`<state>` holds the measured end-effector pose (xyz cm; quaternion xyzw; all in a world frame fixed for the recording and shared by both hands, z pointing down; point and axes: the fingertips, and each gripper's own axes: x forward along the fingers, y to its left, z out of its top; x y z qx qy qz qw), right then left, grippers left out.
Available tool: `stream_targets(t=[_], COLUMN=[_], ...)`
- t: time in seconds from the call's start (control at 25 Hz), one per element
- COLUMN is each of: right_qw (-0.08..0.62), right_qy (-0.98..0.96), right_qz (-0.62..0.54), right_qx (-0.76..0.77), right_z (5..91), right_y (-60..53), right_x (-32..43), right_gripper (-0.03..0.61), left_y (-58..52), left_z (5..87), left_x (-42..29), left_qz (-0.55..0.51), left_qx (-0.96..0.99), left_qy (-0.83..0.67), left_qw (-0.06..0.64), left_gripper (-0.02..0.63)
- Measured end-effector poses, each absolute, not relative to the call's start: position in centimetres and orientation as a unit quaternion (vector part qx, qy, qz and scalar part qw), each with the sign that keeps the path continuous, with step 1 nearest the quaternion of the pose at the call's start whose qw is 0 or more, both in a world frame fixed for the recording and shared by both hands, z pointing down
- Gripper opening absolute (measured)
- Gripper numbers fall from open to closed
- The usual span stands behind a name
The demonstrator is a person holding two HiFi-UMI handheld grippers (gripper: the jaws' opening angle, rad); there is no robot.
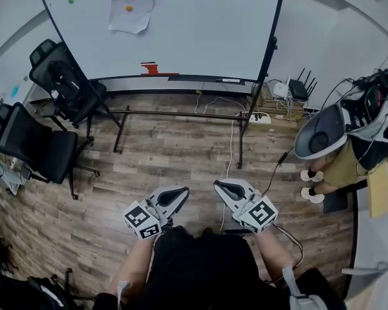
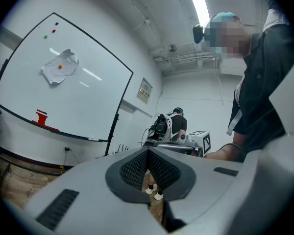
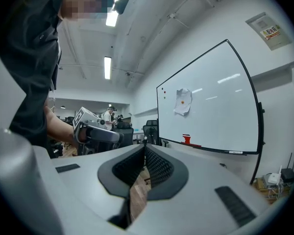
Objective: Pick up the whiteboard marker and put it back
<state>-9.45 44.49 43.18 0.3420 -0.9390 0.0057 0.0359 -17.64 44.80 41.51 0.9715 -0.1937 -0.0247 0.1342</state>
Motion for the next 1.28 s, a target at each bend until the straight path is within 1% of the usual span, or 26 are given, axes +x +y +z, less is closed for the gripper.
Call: stream_targets(t=[0.28, 0.48, 0.68, 0.84, 1.0, 1.28], right_qw=[0.052, 0.059, 0.07, 0.08, 0.07, 0.073], right_qy=[-0.926, -0.922, -0.917, -0.915, -0.91, -0.894], right_qz=[0.021, 0.034, 0.033, 0.03, 0.027, 0.036], right_qx=[0.372, 0.381, 0.392, 0.393, 0.407, 0.441], right_z=[44.6, 45.5, 45.5, 44.9, 43.5, 43.3], right_y=[42.2, 39.9, 35.0, 30.3, 24.9, 17.7], right_x=[-7.5, -6.1, -5.5, -5.6, -5.2, -4.1], right_gripper=[0.021, 0.021, 0.021, 0.021, 0.021, 0.021], left_y=[43.9, 40.8, 34.7, 29.1, 23.6, 16.3], left_z=[43.1, 44.1, 44.2, 42.8, 41.8, 42.8], left_x=[-16.5, -15.1, -14.3, -13.9, -14.2, -14.2], left_qz=[-0.01, -0.004, -0.008, -0.019, -0.031, -0.026], left_qx=[0.97, 0.971, 0.973, 0.976, 0.98, 0.981], left_qy=[-0.187, -0.176, -0.166, -0.156, -0.143, -0.117], left_qw=[0.157, 0.162, 0.162, 0.152, 0.138, 0.152], left_gripper=[0.008, 0.008, 0.008, 0.008, 0.008, 0.008])
